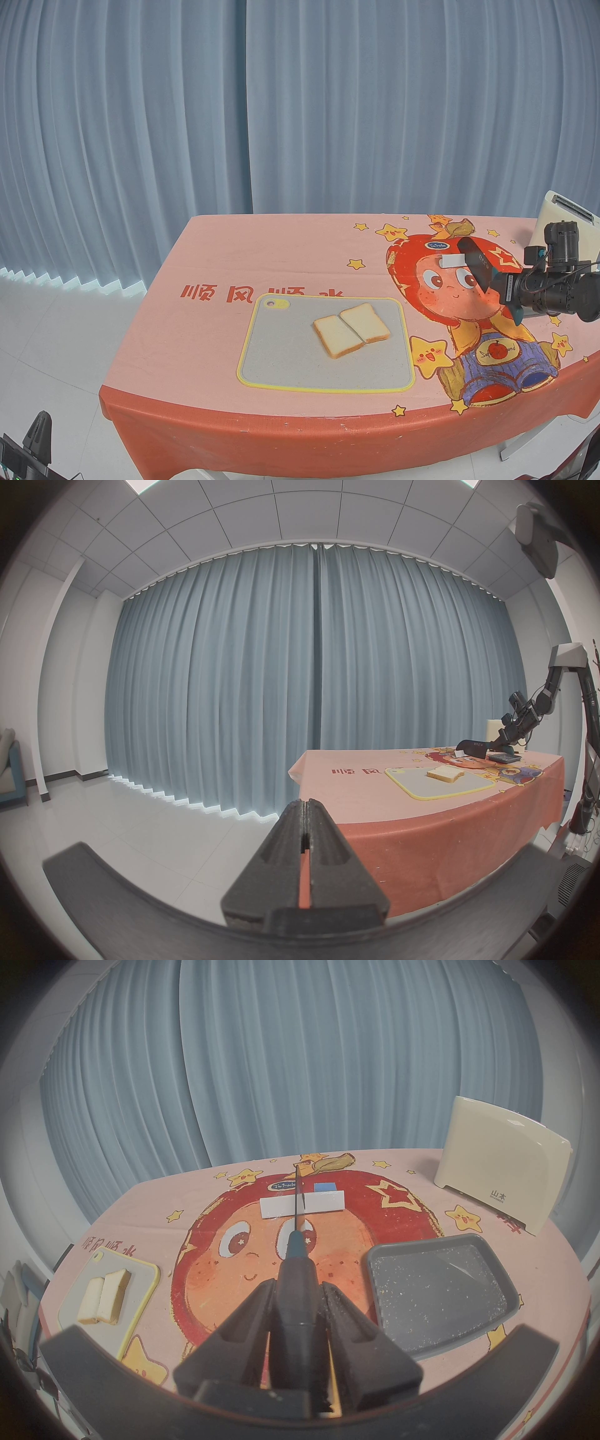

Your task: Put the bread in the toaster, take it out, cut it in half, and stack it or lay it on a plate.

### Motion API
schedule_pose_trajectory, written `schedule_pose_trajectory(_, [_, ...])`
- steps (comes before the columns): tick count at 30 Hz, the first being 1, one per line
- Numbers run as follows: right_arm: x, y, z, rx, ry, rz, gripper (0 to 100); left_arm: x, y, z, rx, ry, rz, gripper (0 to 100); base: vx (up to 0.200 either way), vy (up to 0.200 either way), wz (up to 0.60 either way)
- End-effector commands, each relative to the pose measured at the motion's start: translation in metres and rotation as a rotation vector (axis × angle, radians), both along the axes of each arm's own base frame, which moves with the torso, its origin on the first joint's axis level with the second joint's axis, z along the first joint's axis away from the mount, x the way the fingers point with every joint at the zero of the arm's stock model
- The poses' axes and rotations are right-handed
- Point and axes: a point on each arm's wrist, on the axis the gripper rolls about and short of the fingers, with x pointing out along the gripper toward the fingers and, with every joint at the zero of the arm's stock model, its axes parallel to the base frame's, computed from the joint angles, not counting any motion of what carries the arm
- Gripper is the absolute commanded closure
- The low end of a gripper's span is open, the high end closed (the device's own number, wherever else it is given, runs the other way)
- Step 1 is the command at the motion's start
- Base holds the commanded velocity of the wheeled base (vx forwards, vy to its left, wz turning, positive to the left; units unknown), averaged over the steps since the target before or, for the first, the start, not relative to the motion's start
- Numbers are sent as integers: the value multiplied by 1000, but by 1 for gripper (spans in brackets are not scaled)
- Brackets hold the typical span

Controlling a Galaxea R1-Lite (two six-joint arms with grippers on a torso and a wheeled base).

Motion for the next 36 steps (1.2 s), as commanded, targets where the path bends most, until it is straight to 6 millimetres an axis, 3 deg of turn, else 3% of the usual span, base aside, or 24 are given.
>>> schedule_pose_trajectory(1, [0, 1, 0, 2, 1, 2, 100, 1, 0, -5, -1, 14, 0, 100, 0, 0, 0])
schedule_pose_trajectory(32, [0, 1, -7, 5, 27, -1, 100, 1, 0, -5, -1, 14, 0, 100, 0, 0, 0])
schedule_pose_trajectory(33, [0, 1, -7, 5, 27, -1, 0, 1, 0, -5, -1, 14, 0, 100, 0, 0, 0])
schedule_pose_trajectory(36, [0, 0, -7, 4, 26, -6, 0, 1, 0, -5, -1, 14, 0, 100, 0, 0, 0])
